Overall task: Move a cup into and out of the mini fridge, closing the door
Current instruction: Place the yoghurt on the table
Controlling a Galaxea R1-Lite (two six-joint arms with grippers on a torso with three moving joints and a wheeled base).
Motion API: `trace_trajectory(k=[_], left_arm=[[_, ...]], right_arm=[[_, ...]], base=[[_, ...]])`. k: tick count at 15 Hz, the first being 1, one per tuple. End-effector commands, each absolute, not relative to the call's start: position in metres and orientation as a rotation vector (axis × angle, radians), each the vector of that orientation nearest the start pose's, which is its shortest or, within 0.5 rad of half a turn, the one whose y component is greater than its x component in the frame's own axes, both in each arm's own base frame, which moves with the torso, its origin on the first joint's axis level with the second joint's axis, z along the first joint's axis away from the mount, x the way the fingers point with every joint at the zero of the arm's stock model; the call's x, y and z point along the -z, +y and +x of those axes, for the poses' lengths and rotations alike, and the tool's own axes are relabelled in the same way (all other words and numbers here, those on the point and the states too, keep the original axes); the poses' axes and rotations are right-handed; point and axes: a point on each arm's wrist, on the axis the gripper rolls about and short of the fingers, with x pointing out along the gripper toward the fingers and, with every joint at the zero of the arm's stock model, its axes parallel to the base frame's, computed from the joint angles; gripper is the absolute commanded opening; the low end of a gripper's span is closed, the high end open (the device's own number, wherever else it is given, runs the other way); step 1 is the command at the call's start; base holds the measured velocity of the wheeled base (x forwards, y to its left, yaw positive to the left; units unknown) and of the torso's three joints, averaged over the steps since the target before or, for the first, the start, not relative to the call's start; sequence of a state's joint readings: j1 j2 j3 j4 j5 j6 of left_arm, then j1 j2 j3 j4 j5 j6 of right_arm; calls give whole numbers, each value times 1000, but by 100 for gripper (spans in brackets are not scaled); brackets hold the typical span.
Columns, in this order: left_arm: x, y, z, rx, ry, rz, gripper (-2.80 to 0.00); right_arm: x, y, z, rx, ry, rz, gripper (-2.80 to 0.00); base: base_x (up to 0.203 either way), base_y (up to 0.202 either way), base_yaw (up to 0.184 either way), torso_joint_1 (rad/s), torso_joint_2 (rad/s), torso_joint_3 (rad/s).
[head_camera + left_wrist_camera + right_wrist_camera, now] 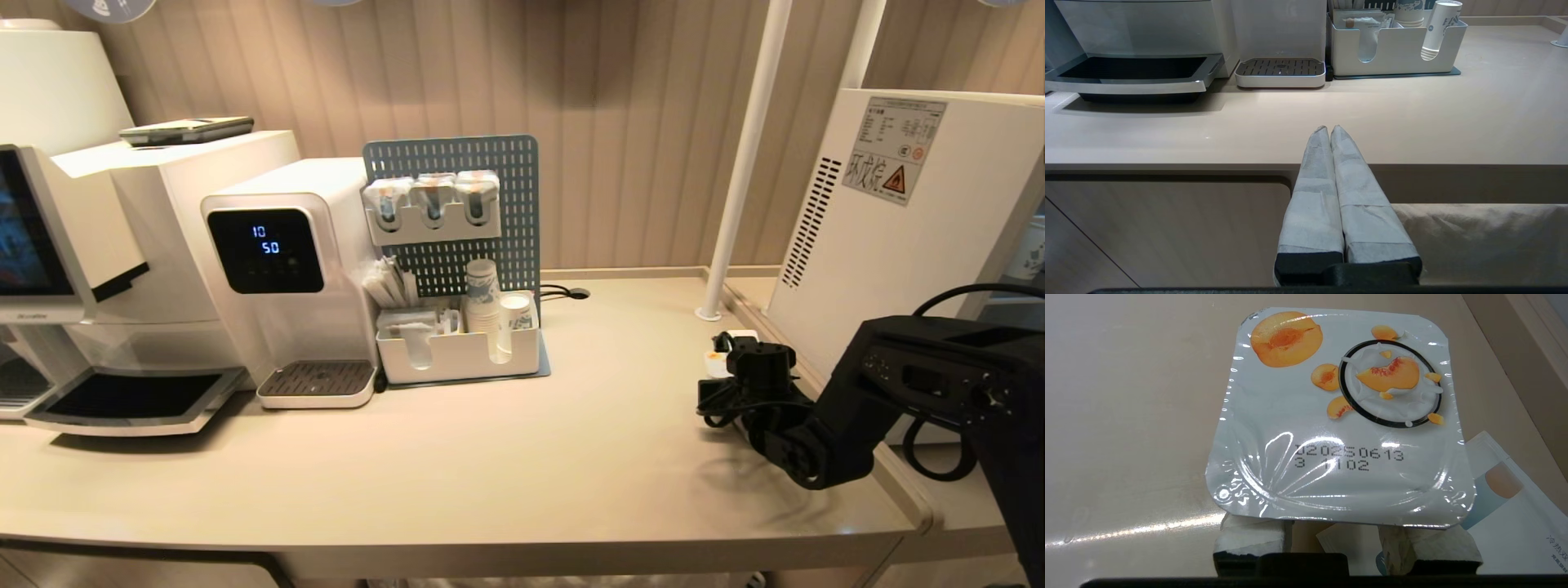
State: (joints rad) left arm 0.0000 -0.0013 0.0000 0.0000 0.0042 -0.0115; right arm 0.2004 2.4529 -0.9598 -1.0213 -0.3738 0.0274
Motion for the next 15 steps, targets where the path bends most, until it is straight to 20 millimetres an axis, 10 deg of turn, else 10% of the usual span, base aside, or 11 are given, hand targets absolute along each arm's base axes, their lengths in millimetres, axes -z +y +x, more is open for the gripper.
trace_trajectory(k=[1,5,6,15], left_arm=[[-75,0,-23,-5,2,-12,-280],[-75,0,-23,-5,2,-12,-280],[-75,0,-23,-5,2,-12,-280],[-75,0,-23,-5,2,-12,-280]], right_arm=[[24,74,404,178,451,-107,-280],[22,74,403,179,457,-110,-280],[22,74,403,181,461,-111,0],[15,73,401,177,447,-94,0]], base=[[0,0,0,0,0,0],[0,0,0,0,0,0],[0,0,0,0,0,0],[0,0,0,0,0,0]])
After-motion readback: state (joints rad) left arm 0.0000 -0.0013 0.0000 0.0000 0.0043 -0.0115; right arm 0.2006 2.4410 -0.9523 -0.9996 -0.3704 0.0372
